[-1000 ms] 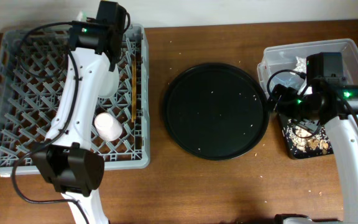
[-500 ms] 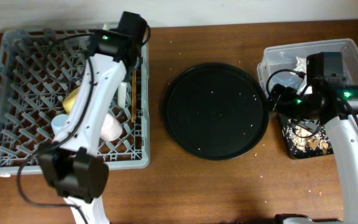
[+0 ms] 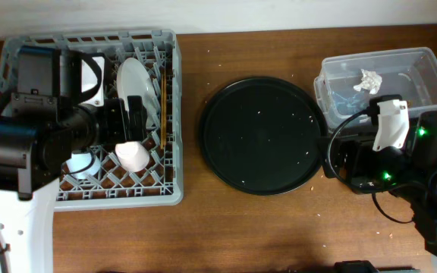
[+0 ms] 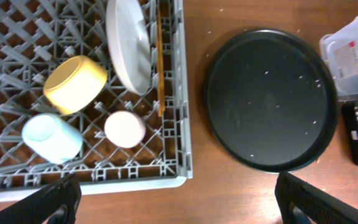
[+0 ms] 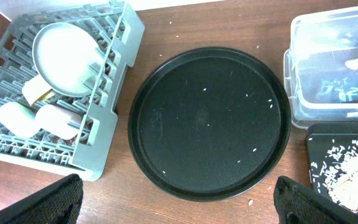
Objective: Sort waste into correct bins and load items into the dishwasher rack
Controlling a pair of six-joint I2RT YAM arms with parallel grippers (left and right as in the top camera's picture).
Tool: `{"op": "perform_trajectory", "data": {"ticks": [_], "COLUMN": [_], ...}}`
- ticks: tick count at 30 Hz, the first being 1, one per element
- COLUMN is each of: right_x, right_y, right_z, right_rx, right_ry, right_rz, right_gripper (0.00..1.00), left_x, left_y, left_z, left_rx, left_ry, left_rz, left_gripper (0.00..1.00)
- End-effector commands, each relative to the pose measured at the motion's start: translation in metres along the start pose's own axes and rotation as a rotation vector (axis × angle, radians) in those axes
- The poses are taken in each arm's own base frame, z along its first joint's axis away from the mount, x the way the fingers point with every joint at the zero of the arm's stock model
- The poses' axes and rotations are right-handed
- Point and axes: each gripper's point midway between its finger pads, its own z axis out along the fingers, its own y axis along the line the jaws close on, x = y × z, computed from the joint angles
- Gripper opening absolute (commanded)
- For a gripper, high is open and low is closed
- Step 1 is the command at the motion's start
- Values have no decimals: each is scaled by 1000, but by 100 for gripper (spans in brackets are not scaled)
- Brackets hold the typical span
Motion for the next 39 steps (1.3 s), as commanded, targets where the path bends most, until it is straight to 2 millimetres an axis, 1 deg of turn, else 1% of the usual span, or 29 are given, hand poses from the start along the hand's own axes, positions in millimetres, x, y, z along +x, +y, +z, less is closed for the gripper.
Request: {"op": "perform_trajectory", "data": {"ticks": [1, 5, 9, 10, 12, 13, 14, 15, 16, 18, 19, 20, 22, 23, 26, 29, 31, 35, 37, 39], "right_x": [-1, -1, 0, 1, -7, -14, -20, -23, -23, -4, 11, 23, 59, 71, 91, 102, 106, 106, 109, 108], "right_y": [4, 3, -2, -4, -18, -20, -18, -16, -13, -17, -21, -24, -35, -38, -45, -52, -54, -57, -59, -59], "right_z": [-1, 3, 18, 20, 14, 9, 5, 3, 1, 9, 16, 21, 35, 40, 54, 69, 76, 84, 88, 88], "right_rx": [-18, -16, -12, 2, 95, 116, 112, 113, 102, 111, 112, 112, 123, 122, 126, 128, 129, 133, 132, 133], "right_ry": [0, 13, 59, 64, 4, -55, -123, -177, -277, -374, -402, -408, -401, -411, -480, -557, -609, -732, -737, -737], "right_rz": [-18, -13, 3, -17, -57, -87, -165, -226, -334, -421, -430, -432, -427, -430, -448, -467, -480, -510, -512, -511], "right_gripper": [98, 98, 98, 98, 98, 98, 98, 99, 98, 98, 99, 98, 98, 99, 98, 98, 98, 99, 99, 99], "left_x": [1, 1, 1, 1, 1, 1, 1, 1, 1, 1, 1, 1, 1, 1, 1, 1, 1, 1, 1, 1], "left_y": [-6, -6, -6, -6, -6, -6, -6, -6, -6, -6, -6, -6, -6, -6, -6, -6, -6, -6, -6, -6], "left_z": [-2, -2, -2, -2, -2, -2, -2, -2, -2, -2, -2, -2, -2, -2, -2, -2, -2, -2, -2, -2], "left_rx": [36, 36, 36, 36, 36, 36, 36, 36, 36, 36, 36, 36, 36, 36, 36, 36, 36, 36, 36, 36], "left_ry": [0, 0, 0, 0, -1, 0, -1, 0, 0, -1, -1, 0, 0, 0, 0, 0, 0, 0, 0, 0], "left_rz": [7, 7, 8, 8, 7, 8, 7, 7, 7, 7, 7, 7, 7, 8, 8, 7, 7, 7, 7, 7], "left_gripper": [99, 99, 99, 99, 99, 99, 99, 99, 99, 99, 99, 99, 99, 99, 99, 99, 99, 99, 99, 99]}}
